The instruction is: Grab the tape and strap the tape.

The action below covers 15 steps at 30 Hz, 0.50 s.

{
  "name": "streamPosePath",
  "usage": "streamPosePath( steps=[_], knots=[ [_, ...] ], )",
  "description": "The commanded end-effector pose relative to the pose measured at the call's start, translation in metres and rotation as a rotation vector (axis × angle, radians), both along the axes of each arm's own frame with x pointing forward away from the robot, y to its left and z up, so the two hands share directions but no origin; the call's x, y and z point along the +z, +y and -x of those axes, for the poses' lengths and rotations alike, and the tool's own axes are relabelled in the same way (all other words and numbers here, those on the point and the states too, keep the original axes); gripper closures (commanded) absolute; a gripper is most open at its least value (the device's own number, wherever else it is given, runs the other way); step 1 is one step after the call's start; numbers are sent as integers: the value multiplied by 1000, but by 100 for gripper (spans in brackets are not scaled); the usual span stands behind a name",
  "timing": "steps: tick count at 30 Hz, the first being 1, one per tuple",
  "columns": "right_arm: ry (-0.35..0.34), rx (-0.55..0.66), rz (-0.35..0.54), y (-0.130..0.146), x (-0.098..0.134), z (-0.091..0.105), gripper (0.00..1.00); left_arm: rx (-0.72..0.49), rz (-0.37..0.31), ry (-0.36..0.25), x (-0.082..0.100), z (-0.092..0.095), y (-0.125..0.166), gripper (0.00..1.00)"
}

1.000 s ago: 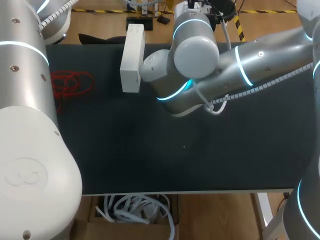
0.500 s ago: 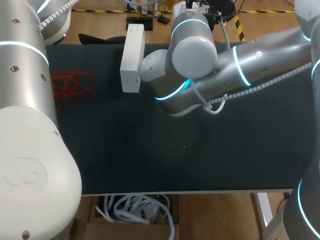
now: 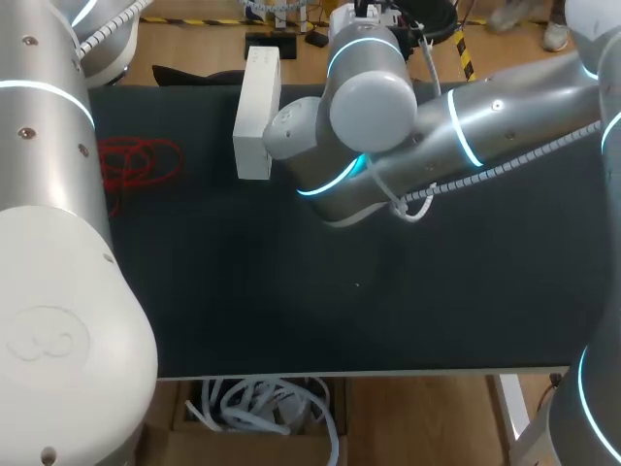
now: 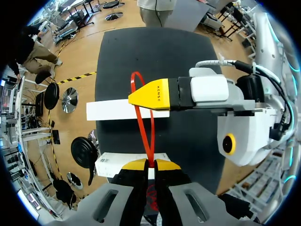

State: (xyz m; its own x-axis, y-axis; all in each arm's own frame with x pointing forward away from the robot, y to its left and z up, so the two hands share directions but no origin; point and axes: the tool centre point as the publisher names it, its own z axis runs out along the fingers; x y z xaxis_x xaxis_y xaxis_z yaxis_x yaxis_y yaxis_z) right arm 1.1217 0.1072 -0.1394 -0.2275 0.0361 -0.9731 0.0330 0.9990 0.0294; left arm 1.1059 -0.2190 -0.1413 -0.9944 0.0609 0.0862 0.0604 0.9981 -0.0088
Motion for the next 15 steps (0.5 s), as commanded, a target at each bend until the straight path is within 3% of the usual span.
streamPosePath(
  steps=[1, 15],
  knots=[
    [7, 3, 3, 2, 2, 1, 100, -1, -4, 4, 1, -1, 0, 100],
    [5, 22, -7, 10, 2, 3, 100, -1, -4, 4, 1, -1, 0, 100]
  ],
)
